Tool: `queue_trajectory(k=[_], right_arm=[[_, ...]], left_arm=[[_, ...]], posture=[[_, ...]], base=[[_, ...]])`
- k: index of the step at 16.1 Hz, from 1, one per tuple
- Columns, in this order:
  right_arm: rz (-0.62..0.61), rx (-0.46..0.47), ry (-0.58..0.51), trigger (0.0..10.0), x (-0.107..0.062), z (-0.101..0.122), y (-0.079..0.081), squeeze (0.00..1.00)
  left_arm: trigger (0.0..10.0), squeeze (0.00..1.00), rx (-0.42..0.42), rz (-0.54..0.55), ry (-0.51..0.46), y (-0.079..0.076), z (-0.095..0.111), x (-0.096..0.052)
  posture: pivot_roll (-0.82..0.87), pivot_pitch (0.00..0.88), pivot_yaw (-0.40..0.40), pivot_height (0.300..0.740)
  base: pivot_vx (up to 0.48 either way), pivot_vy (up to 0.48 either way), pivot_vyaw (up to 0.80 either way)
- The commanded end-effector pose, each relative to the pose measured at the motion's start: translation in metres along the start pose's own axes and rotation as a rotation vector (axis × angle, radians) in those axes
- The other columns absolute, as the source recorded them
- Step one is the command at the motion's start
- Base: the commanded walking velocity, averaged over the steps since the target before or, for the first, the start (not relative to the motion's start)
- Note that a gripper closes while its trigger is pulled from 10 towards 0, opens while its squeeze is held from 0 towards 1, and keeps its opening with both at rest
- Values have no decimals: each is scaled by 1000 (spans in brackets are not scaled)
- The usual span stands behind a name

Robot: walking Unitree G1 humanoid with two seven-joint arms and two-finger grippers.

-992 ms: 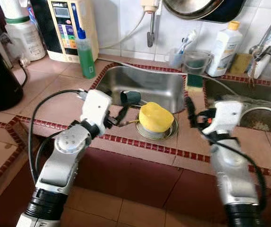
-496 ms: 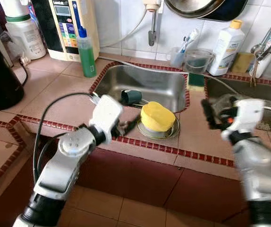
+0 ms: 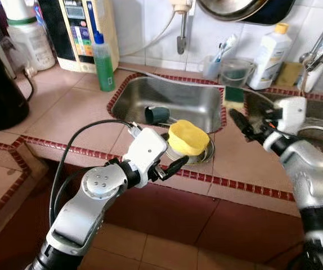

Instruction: Kitchen organization

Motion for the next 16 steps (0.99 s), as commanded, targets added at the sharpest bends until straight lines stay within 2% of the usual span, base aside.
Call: queue_trajectory(k=[1,4,6,9,14,16], right_arm=[[57,33,18,10000,9,5,4,0],[148,125,52,10000,25,3,19,0],[212,211,97,10000,35,-4,32,0],[243,325,185,10000,43,-22,41,0],[237,371,244,10000,42,-36,41,0],[223,419,258,10000,41,-41,39,0]], left_arm=[[10000,0,-3,14,11,0,2,-3],[10000,0,-17,75,24,7,4,-8],[10000,0,-20,137,33,19,4,-14],[10000,0,-25,199,47,28,5,-20],[10000,0,-48,226,55,28,5,-23],[10000,0,-54,228,52,28,7,-23]], posture=[[-44,46,-26,740],[-12,63,-64,740],[8,69,-86,740],[25,85,-113,740],[32,98,-126,740],[28,102,-123,740]], base=[[0,0,0],[0,0,0],[0,0,0],[0,0,0],[0,0,0],[0,0,0]])
Point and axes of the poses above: a point about 5 cm out from each wrist's last joint towards the gripper, its own x axis pointing out of the wrist towards the gripper, its own z axis along the axis of the wrist's last joint, y = z × x, the point moved 4 cm from there along x, pointing out of the wrist towards the gripper, and after that the axes turned 12 degrees about x, right-handed, at the moved point
